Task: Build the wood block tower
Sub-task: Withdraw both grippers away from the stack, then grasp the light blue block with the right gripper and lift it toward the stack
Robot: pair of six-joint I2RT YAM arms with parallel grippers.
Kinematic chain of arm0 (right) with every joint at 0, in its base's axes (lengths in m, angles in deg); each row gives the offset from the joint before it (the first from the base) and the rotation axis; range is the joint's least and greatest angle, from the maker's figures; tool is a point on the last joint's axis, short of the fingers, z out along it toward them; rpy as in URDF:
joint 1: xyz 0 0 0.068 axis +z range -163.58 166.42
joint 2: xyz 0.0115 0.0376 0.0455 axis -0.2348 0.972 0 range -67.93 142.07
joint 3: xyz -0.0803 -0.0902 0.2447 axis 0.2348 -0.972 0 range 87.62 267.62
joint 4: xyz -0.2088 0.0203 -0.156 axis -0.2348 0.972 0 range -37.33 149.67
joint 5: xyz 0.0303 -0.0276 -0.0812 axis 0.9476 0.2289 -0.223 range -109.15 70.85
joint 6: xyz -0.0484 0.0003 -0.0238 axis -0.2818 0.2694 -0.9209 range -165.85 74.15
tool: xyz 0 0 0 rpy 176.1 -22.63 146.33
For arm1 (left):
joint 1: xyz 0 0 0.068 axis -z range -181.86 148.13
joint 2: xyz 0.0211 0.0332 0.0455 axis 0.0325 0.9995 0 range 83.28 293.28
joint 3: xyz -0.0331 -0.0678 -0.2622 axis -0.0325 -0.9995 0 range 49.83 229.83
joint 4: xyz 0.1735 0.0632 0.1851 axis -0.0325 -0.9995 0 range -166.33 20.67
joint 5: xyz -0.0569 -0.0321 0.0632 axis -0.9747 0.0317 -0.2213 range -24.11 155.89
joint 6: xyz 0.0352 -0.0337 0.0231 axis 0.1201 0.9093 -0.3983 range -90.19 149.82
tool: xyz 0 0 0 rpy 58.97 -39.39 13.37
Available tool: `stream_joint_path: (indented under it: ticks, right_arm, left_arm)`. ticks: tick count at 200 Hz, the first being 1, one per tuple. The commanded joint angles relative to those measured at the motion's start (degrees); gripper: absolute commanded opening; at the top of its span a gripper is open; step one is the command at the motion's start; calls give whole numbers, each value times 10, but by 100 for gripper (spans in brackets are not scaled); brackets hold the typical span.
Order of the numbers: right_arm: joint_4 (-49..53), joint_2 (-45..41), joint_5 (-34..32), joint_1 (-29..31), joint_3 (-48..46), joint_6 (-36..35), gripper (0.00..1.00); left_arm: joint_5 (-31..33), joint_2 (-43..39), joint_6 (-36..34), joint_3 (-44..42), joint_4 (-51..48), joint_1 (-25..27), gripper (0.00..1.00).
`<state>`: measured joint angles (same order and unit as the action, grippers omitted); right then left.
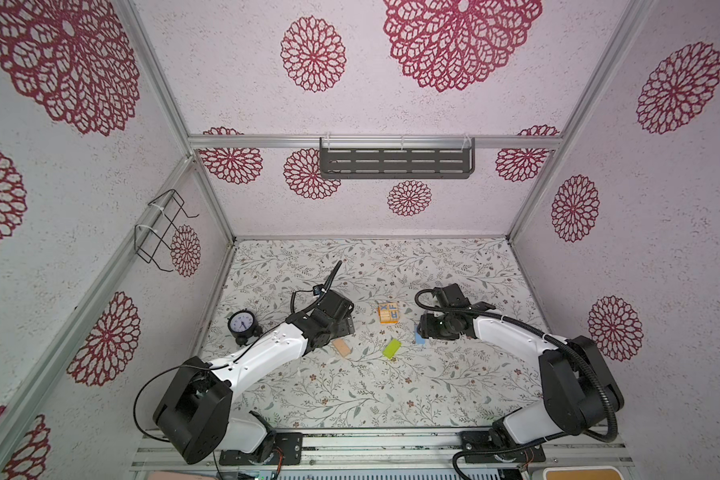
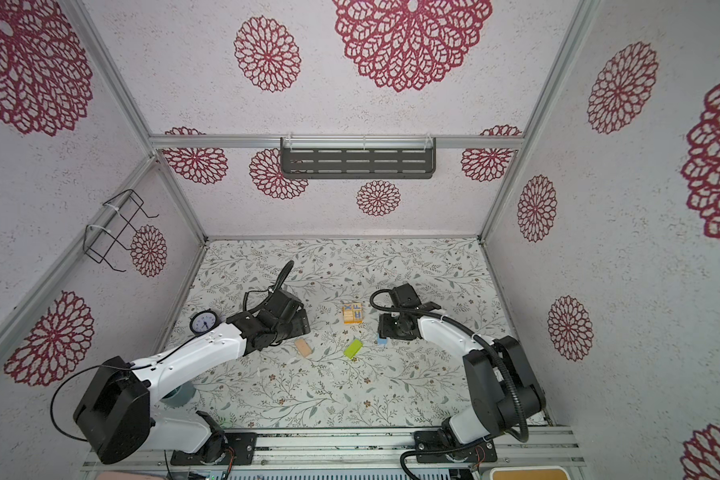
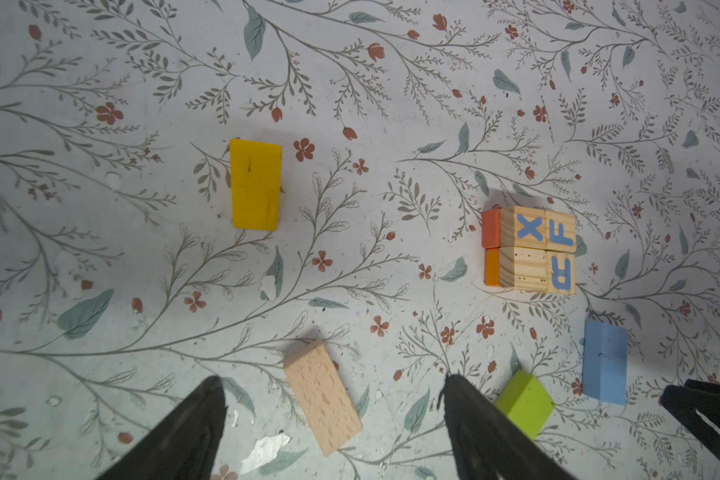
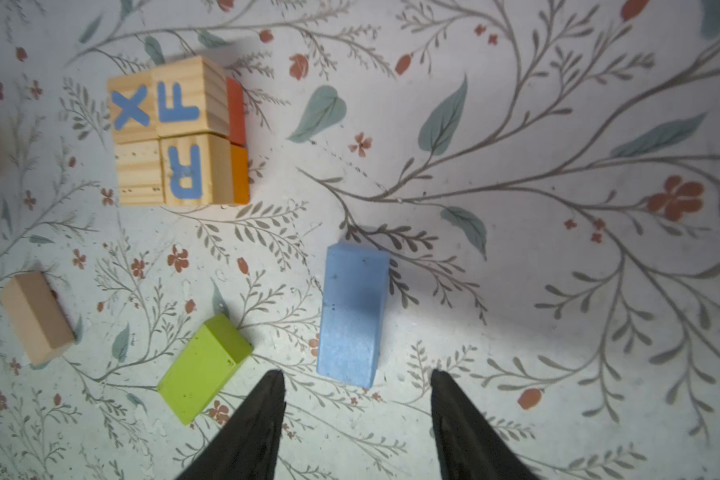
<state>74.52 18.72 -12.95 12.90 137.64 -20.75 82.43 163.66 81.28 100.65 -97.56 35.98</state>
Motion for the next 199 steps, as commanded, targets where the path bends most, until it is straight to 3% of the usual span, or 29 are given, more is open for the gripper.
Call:
stream_joint_path:
  ticks: [1, 88, 131, 199]
  right_arm:
    - [3, 17, -27, 13, 7, 0, 59]
    - [36, 92, -88, 44, 67, -1, 55]
    - [66, 122, -133, 74, 102, 0, 45]
    - [93, 132, -141, 81, 128, 10, 24]
  left_arm:
    - [18, -14, 18, -15, 7, 3, 85]
    - [30, -15, 14, -31, 23, 2, 86]
    - [34, -22, 5, -41, 29, -2, 86]
    - [22, -47, 4, -69, 50, -16, 86]
